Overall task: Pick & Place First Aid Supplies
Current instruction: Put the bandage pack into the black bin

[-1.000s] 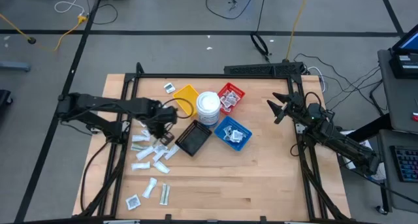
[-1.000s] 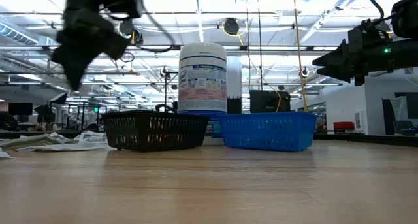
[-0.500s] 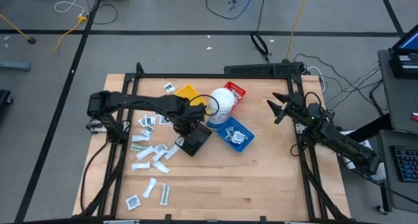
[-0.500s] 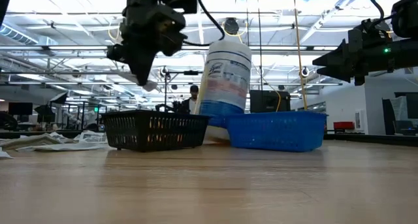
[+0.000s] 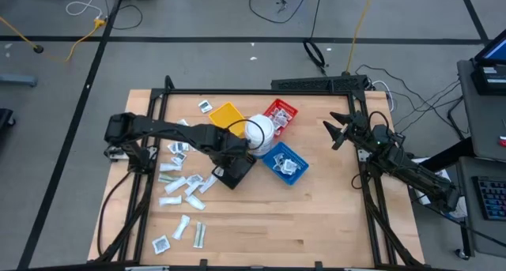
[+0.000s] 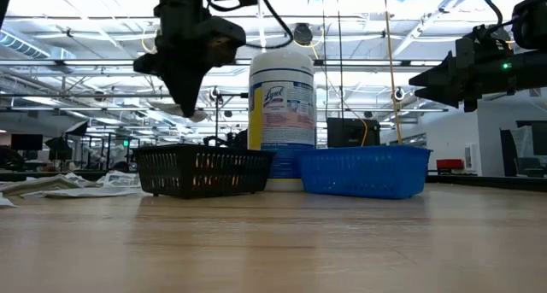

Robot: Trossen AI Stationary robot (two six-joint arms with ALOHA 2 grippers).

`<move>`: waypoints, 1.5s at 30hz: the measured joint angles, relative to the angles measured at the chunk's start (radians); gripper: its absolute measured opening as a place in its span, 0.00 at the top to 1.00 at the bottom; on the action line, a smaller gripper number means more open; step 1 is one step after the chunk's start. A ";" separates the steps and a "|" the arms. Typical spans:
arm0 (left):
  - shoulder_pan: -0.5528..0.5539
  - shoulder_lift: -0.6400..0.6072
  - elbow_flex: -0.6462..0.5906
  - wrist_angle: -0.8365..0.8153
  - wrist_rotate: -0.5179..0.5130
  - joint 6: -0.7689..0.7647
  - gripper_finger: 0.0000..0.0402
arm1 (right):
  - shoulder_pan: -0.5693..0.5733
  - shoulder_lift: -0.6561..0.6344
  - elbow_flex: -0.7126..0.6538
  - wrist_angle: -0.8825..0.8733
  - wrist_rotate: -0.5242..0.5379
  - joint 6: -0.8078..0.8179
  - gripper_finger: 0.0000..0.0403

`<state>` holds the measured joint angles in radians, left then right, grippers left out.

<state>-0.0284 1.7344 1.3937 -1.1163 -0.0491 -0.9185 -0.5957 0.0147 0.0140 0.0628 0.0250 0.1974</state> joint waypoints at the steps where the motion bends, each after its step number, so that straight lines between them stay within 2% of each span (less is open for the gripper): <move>1: -0.011 0.000 0.000 0.012 -0.029 -0.002 1.00 | 0.000 0.000 0.000 0.000 0.000 0.000 0.37; 7: -0.073 -0.002 -0.052 0.159 -0.091 -0.015 0.99 | 0.000 0.000 0.000 0.000 0.000 0.000 0.37; 10: -0.095 -0.001 -0.118 0.247 -0.090 -0.066 0.93 | 0.000 0.000 0.000 0.000 0.000 0.000 0.37; 14: -0.117 -0.001 -0.183 0.273 -0.113 -0.118 0.78 | 0.000 0.000 0.000 0.000 0.000 0.000 0.37; 20: -0.137 -0.001 -0.200 0.286 -0.179 -0.102 0.51 | 0.000 0.000 0.000 0.000 0.000 0.000 0.37; 26: -0.138 -0.016 -0.200 0.310 -0.150 -0.050 0.31 | 0.000 0.000 0.000 0.000 0.000 0.000 0.37; 30: -0.132 -0.071 -0.200 0.281 -0.082 -0.002 0.24 | 0.000 0.000 0.000 0.000 0.000 0.000 0.37; 34: -0.115 -0.126 -0.224 0.265 0.050 0.022 0.21 | 0.000 0.000 0.000 0.000 0.000 0.000 0.37; 42: -0.115 -0.219 -0.313 0.239 0.324 -0.006 0.26 | 0.000 0.000 0.000 0.000 0.000 0.000 0.37; 45: -0.125 -0.240 -0.338 0.240 0.339 -0.058 0.28 | 0.000 0.000 0.000 0.000 0.000 0.000 0.37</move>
<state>-0.1533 1.4944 1.0555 -0.8760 0.2896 -0.9767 -0.5957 0.0147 0.0143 0.0628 0.0250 0.1974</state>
